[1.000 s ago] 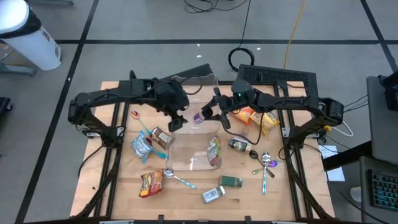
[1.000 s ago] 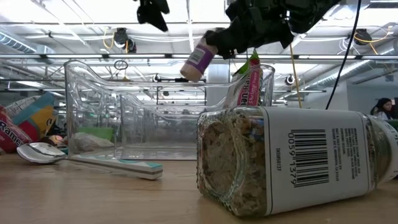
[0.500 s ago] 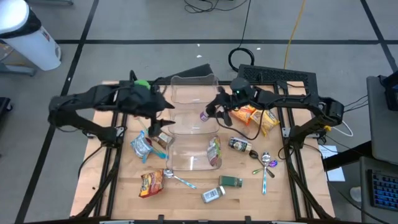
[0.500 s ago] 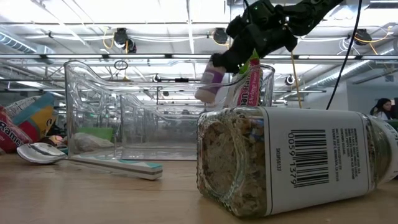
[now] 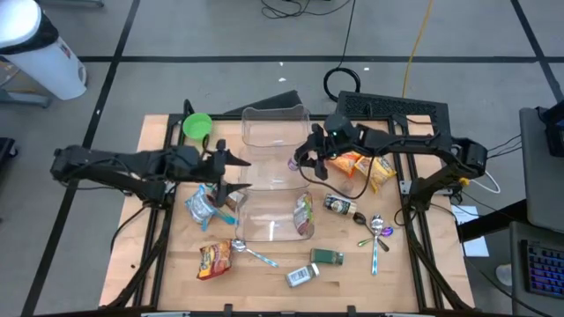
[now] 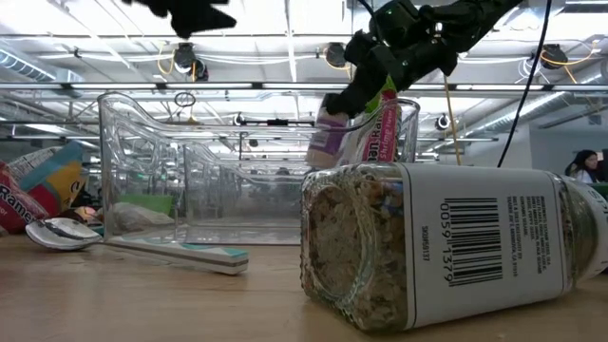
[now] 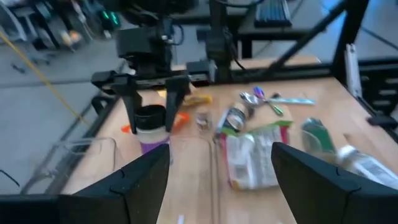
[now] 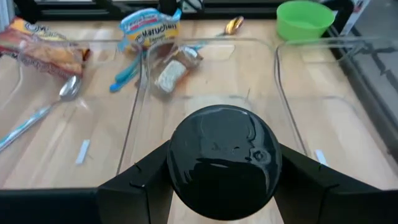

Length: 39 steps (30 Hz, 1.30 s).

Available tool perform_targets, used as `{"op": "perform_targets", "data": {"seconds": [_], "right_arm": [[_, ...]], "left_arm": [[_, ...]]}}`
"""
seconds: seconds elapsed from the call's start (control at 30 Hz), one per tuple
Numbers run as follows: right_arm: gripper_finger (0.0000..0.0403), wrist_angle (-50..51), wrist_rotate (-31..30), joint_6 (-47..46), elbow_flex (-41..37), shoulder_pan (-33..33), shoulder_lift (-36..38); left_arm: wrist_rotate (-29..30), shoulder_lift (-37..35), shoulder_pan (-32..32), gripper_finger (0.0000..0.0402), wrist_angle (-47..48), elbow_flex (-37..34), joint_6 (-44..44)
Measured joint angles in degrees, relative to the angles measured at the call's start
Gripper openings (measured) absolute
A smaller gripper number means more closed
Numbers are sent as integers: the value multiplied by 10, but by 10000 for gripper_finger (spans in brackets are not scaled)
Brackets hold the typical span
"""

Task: Pick & Place Food Item
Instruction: Put the purple seasoning bottle into the middle transparent bin

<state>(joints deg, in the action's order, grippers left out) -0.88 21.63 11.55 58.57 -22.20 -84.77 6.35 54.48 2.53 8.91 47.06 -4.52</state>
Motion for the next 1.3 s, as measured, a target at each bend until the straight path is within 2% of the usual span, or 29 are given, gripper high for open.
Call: {"op": "perform_targets", "data": {"seconds": [0.23, 0.43, 0.63, 0.77, 0.87, 0.93, 1.3], "right_arm": [[203, -2, -36, -26, 0, 2, 0], [203, -7, -117, -35, 3, 19, 0], [203, 5, -201, -91, 28, 44, -6], [203, 32, -209, -121, 47, 63, -11], [203, 36, -246, -125, 52, 76, -24], [203, 63, -246, -138, 50, 76, -24], [203, 66, -250, -184, 51, 73, -49]], "left_arm": [[30, -9, -26, 289, -199, -124, -18], [47, 15, -61, 288, -317, -162, -47], [43, 19, -93, 285, -384, -157, -44], [42, 19, -106, 287, -409, -157, -52], [42, 19, -114, 284, -430, -157, -70], [42, 18, -120, 281, -442, -157, -73], [42, 19, -146, 280, -465, -157, -83]]}}
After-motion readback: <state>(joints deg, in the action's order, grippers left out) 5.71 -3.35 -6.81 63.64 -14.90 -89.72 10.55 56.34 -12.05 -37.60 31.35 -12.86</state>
